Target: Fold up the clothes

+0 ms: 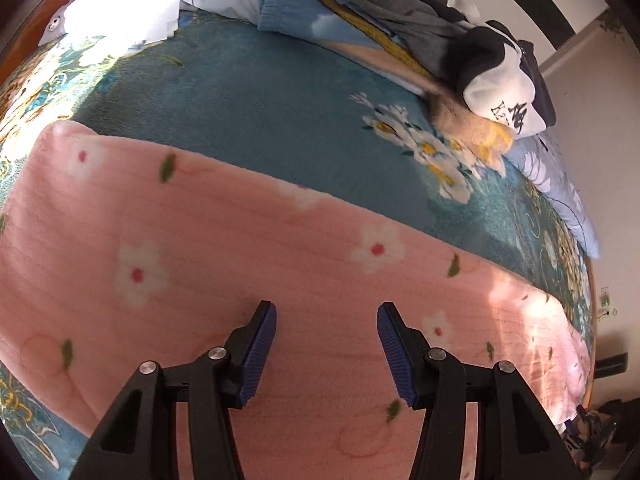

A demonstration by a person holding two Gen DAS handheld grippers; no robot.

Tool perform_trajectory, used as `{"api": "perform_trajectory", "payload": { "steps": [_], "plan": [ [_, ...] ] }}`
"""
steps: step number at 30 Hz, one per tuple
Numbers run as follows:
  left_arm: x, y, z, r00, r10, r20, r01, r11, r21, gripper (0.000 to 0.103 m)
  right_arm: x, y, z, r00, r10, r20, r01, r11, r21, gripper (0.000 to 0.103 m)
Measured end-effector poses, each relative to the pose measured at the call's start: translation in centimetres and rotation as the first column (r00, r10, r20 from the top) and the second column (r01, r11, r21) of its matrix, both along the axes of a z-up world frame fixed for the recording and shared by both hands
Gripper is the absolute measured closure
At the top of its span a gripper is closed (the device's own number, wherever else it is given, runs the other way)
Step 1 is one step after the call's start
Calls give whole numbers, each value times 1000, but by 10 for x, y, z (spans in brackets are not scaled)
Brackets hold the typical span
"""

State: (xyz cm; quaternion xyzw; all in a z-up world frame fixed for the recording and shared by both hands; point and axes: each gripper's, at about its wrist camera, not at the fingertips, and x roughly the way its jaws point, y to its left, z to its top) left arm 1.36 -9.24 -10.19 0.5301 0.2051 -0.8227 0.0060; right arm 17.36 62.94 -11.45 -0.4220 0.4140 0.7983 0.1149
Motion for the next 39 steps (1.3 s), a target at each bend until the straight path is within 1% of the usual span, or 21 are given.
{"api": "perform_trajectory", "payload": {
  "steps": [4,6,7,10,16,18,19,20,22,23,26,30,33,36,39],
  "plan": [
    [3,32,-7,998,-53,21,53,999,-4,46,-9,3,-15,998,2,-56,-6,997,-83,45],
    [5,48,-10,996,-79,31,79,997,-6,46,-16,3,-19,997,10,-71,-16,996,-85,36],
    [4,48,-11,997,-72,35,72,997,-3,46,-20,4,-20,997,14,-80,-21,996,-83,33],
    [4,48,-12,998,-45,47,45,999,5,46,-27,7,-22,993,7,-117,-17,996,-87,31],
    [2,46,-15,997,8,71,-9,1000,22,46,-34,20,-24,980,-41,-197,14,991,-133,31],
    [2,47,-16,997,20,78,-22,1000,18,46,-37,24,-23,976,-46,-213,17,991,-134,32],
    [1,47,-16,996,23,81,-24,1000,11,46,-39,26,-21,976,-45,-215,18,992,-128,38],
    [1,48,-16,996,27,84,-27,1000,4,46,-41,27,-20,977,-46,-207,21,993,-120,51],
    [-1,51,-16,996,27,86,-26,1000,-8,46,-48,31,-18,978,-38,-205,13,992,-122,65],
    [-2,52,-15,996,26,86,-25,1000,-14,46,-51,31,-15,978,-25,-208,2,994,-112,70],
    [-3,57,-14,996,18,86,-16,999,-30,46,-60,31,-4,976,14,-217,-30,997,-70,79],
    [-5,63,-12,996,7,85,-3,998,-58,46,-65,39,20,963,40,-267,-46,999,-14,81],
    [-4,64,-13,996,6,94,1,997,-71,46,-73,40,11,976,55,-211,-53,998,16,81],
    [-2,63,-13,995,9,97,-2,997,-74,46,-71,45,-10,986,23,-164,-28,999,-33,81],
    [1,59,-8,996,16,84,-10,998,-68,46,-68,44,-11,988,15,-155,-21,999,-38,80]
  ]
}}
